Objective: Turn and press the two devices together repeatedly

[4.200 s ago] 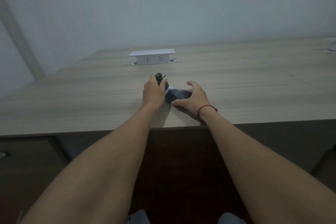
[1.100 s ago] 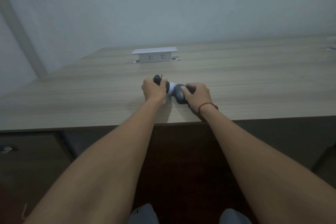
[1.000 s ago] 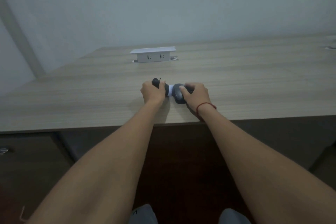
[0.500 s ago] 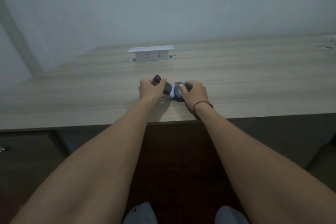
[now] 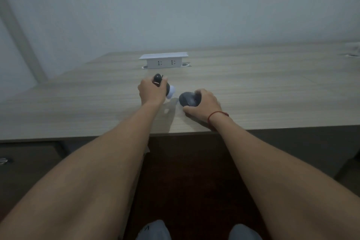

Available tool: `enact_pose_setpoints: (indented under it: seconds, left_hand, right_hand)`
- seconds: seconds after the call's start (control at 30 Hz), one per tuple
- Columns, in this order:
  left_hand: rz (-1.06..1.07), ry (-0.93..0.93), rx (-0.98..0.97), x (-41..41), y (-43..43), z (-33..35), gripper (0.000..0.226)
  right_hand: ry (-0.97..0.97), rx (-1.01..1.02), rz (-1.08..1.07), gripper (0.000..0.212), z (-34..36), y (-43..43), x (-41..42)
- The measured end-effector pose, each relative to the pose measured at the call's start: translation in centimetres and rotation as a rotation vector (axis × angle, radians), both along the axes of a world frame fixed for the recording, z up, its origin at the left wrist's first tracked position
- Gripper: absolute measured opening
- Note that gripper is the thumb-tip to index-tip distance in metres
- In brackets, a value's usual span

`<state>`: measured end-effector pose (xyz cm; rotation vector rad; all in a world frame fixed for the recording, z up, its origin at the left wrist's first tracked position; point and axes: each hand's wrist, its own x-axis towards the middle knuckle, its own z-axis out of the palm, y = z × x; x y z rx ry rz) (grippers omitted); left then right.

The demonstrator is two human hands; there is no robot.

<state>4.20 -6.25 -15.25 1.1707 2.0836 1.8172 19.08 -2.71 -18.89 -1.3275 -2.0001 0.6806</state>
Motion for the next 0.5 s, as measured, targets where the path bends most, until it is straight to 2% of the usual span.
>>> enact_pose_setpoints:
  seconds: [0.1, 0.17, 0.3, 0.37, 0.5]
  left_hand:
    - [-0.112, -0.021, 0.061, -0.2, -0.2, 0.1, 0.033]
    - [-0.201, -0.014, 0.033, 0.4, -0.2, -0.3, 0.035]
    - [-0.113, 0.211, -0.115, 0.3, -0.9, -1.0, 0.027]
    - [-0.091, 0.240, -0.104, -0.3, -1.0, -1.1, 0.027]
    - [-0.122, -0.052, 0.051, 0.6, -0.8, -0.4, 0.030]
  right_hand:
    - [0.033, -0.021, 0.062, 0.068, 0.4, 0.2, 0.5]
    - [0.056, -0.022, 0.082, 0.062, 0.6, 0.0, 0.6]
    - [0.114, -0.072, 0.071, 0.076, 0.4, -0.1, 0.7]
    - [0.125, -0.084, 0.062, 0.082, 0.4, -0.3, 0.6]
    - [0.118, -0.102, 0.070, 0.083, 0.4, -0.3, 0.3]
